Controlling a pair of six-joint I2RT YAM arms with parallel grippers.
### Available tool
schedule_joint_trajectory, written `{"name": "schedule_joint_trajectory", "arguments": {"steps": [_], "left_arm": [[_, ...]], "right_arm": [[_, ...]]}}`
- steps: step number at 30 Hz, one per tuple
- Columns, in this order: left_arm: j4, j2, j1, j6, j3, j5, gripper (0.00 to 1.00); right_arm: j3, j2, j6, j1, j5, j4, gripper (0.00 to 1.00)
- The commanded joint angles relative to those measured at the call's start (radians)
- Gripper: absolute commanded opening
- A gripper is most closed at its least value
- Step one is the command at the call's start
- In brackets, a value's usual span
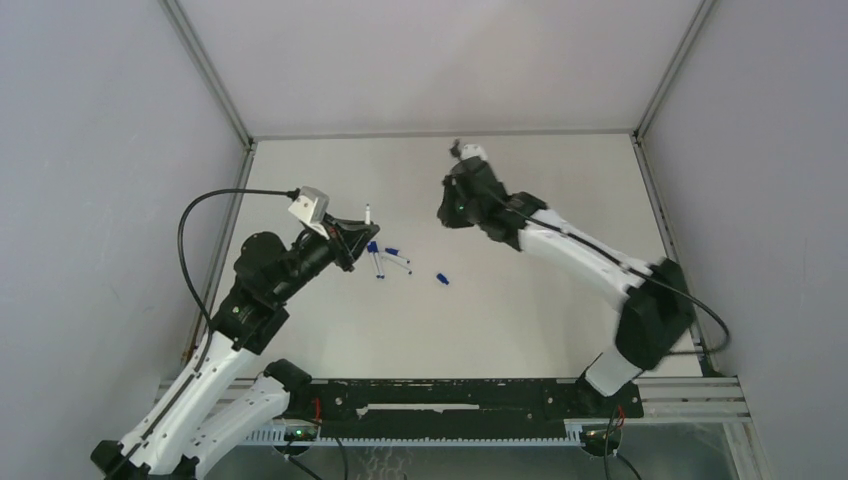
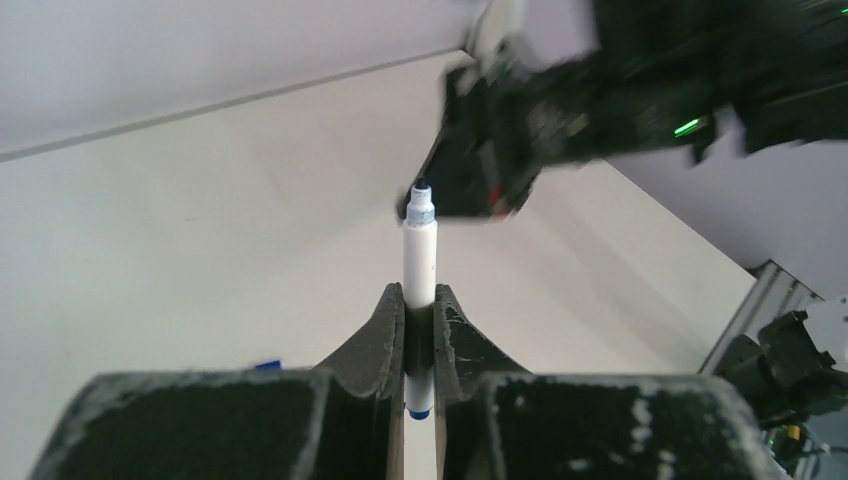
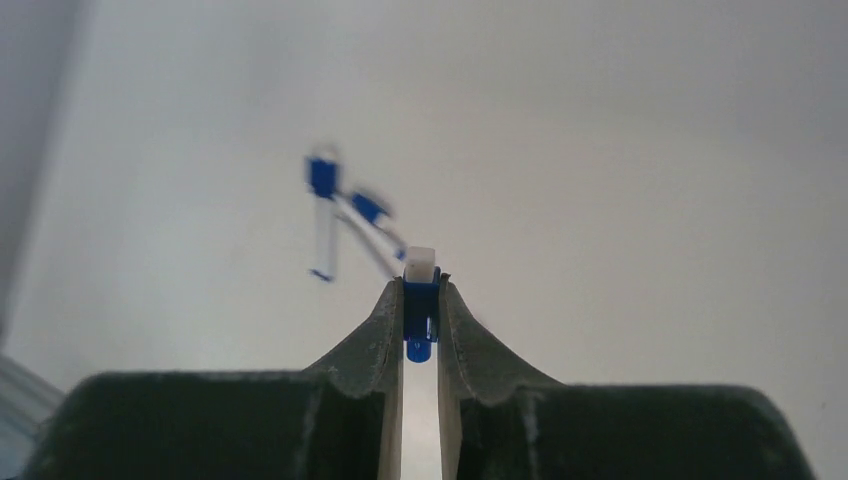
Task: Insert the pens into the pen caps
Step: Insert the pen cap onto the pen.
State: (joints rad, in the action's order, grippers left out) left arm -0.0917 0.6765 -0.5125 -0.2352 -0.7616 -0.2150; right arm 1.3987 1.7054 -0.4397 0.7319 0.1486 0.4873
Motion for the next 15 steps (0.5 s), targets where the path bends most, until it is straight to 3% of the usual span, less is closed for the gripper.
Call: {"name": "schedule_joint_trajectory", "arguments": {"steps": [1, 7, 15], "left_arm": [[0.034, 0.052, -0.096, -0.021, -0.110, -0.026, 0.00], [0.123, 0.145, -0.285, -0.048, -0.175, 0.029, 0.00], [0.243, 0.218, -0.351, -0.067, -0.242, -0.032, 0.00]], "right_arm": [[-0.114, -0.299, 0.061, -0.006, -0.069, -0.299, 0.00], [-0.173, -0.573, 0.106, -0.014, -0.083, -0.401, 0.00], [-0.243, -0.792, 0.152, -0.019, -0.285, -0.652, 0.00]]}}
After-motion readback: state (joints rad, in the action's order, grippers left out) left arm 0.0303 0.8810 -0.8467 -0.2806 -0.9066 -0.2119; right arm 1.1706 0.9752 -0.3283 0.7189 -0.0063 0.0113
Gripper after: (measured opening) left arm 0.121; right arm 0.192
